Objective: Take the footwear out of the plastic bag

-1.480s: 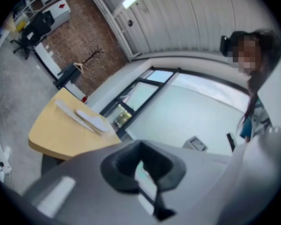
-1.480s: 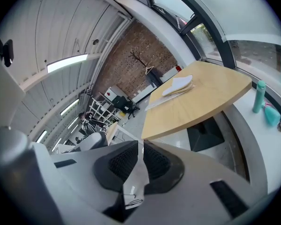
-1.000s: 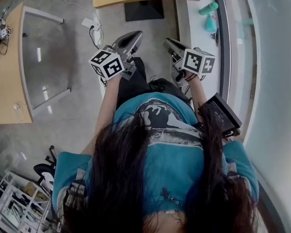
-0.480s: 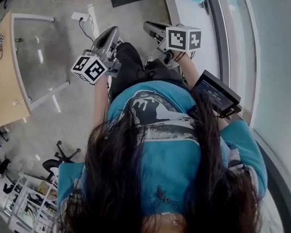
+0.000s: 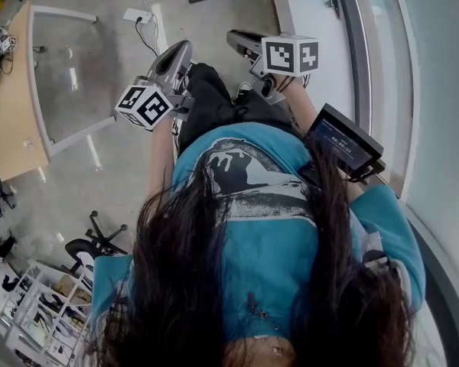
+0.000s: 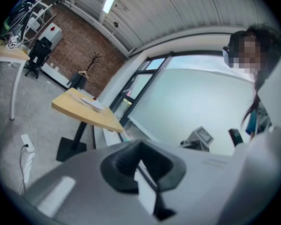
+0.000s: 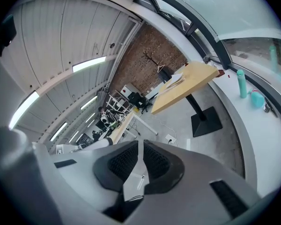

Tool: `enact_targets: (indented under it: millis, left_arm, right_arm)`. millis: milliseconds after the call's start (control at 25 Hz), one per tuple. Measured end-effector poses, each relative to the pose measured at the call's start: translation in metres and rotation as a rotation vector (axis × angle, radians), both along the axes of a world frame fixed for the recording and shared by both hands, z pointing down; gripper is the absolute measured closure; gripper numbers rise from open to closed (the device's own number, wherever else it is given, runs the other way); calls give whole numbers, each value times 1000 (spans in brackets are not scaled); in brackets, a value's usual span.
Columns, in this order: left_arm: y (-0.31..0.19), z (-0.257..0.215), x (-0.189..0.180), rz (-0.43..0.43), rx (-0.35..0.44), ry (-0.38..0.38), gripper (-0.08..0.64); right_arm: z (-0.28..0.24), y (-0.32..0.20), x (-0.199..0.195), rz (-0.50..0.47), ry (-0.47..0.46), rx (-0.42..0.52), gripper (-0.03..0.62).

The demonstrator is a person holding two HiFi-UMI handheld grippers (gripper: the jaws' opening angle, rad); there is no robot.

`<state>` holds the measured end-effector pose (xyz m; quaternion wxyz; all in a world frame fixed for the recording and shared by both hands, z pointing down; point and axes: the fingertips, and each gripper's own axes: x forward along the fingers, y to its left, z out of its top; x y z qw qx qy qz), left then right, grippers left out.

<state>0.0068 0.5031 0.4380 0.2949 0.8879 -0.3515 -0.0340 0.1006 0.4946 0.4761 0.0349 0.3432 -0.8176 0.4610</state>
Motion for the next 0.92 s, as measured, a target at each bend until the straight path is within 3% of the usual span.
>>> enact_targets:
  millis: [520, 920]
  left_arm:
    - [5, -3, -4, -26, 21, 3, 574]
    - [-15, 5, 3, -6, -23, 9, 574]
  right_arm:
    - [-3, 3, -2, -13, -6, 16, 546]
    - [-1, -16, 17, 45, -21, 0, 546]
